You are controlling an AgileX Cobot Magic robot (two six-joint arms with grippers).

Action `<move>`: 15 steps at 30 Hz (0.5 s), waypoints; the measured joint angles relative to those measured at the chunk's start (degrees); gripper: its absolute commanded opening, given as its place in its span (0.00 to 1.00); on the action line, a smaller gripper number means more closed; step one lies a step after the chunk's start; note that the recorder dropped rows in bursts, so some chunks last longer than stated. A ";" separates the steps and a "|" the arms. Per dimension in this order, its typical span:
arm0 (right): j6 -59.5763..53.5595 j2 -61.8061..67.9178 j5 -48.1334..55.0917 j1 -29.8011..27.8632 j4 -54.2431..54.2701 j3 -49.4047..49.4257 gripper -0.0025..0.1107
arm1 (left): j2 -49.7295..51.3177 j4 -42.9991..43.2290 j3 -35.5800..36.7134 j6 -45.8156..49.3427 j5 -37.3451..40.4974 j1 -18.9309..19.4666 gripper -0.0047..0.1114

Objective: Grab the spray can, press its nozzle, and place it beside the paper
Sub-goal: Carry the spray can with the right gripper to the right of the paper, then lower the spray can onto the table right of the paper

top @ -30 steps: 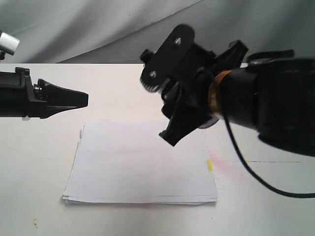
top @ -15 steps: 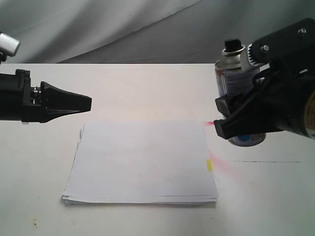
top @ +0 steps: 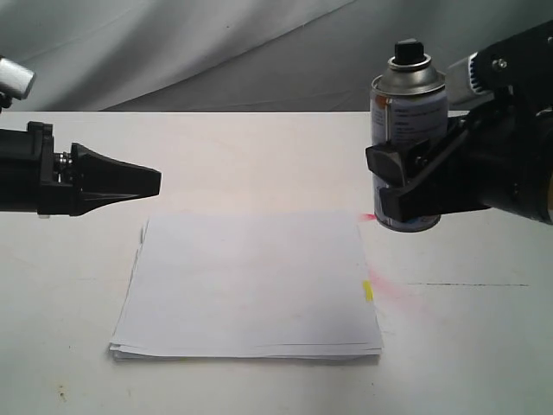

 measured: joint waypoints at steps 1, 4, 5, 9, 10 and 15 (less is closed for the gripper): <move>0.00 0.00 -1.10 -0.54 -0.57 0.00 0.02 | 0.00 0.00 0.00 0.00 0.00 0.00 0.04; 0.00 0.00 -3.50 -2.92 -1.04 0.00 0.02 | 0.00 0.00 0.00 0.00 0.00 0.00 0.04; -0.12 0.00 -3.77 -3.60 -1.04 0.00 0.02 | 0.00 0.00 0.00 0.00 0.00 0.00 0.04; -10.80 0.22 -8.79 -8.09 9.21 0.00 0.02 | 0.00 0.00 0.00 0.00 0.10 0.00 0.04; -14.40 0.79 -10.83 -9.17 12.57 0.00 0.02 | 0.00 0.00 0.00 0.00 0.21 0.00 0.04; -34.08 10.26 -25.71 -14.22 30.33 0.00 0.02 | 0.00 0.00 0.00 0.00 0.21 0.00 0.04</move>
